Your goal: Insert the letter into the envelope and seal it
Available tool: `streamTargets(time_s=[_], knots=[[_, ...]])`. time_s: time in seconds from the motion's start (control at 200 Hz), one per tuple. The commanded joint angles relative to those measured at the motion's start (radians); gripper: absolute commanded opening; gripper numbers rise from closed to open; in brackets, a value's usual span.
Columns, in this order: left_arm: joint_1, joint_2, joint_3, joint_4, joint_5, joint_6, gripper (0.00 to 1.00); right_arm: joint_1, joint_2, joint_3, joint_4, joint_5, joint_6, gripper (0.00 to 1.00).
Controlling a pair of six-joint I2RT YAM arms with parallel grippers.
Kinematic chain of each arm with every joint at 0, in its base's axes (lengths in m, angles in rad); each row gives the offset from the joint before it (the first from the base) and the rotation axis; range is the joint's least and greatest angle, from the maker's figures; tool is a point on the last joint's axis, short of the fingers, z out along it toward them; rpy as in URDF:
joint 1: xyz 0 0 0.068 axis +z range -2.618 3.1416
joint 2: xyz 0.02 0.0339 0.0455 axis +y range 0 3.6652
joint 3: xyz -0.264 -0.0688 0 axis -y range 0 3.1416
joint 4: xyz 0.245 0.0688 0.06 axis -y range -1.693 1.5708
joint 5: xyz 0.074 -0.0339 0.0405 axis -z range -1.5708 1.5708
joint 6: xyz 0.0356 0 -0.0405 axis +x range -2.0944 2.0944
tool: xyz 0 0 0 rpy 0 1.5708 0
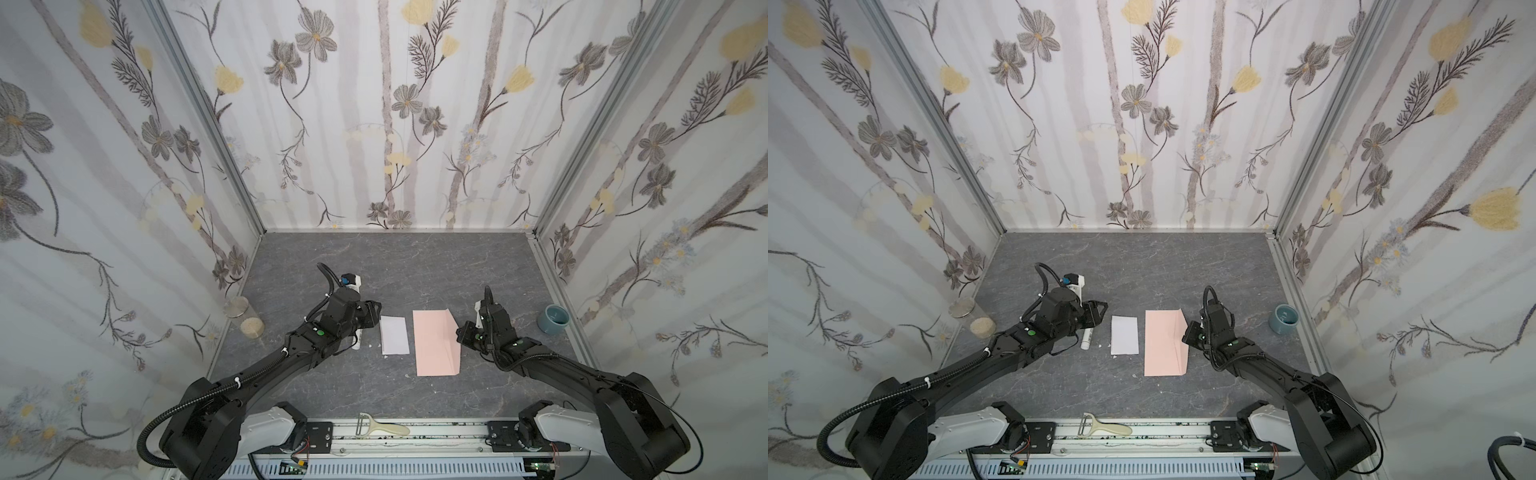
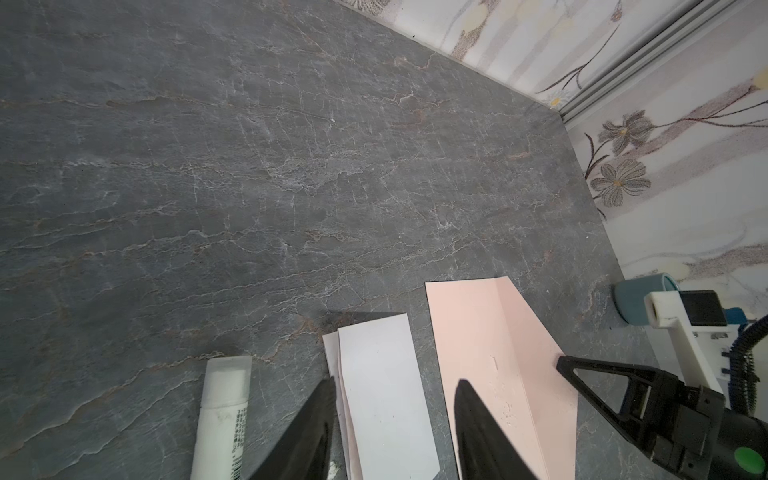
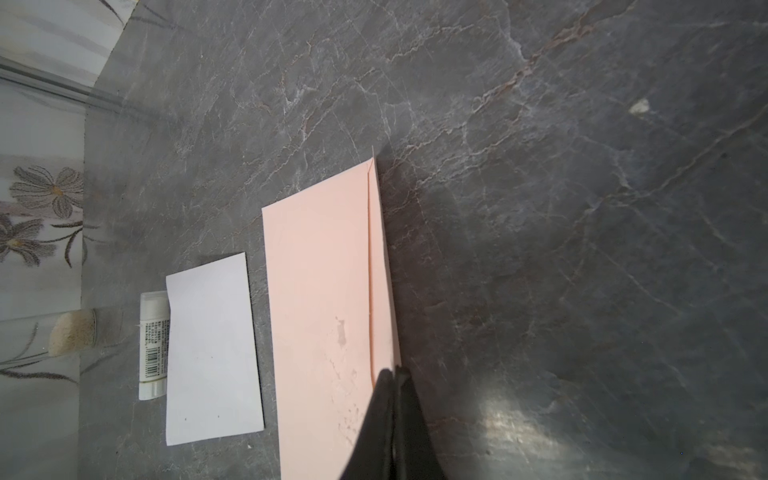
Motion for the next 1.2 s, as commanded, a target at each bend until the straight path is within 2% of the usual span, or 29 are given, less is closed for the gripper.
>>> streamTargets(time_s=[0.0, 1.194], knots=[[0.003, -0.003, -0.002, 0.034, 0.001, -0.013, 0.48, 0.006, 0.006, 0.008, 0.036, 0.016, -0.012, 0.00], [0.002, -0.009, -0.011, 0.038, -0.009, -0.006, 0.48, 0.038, 0.089, 0.051, 0.059, 0.025, -0.028, 0.00]])
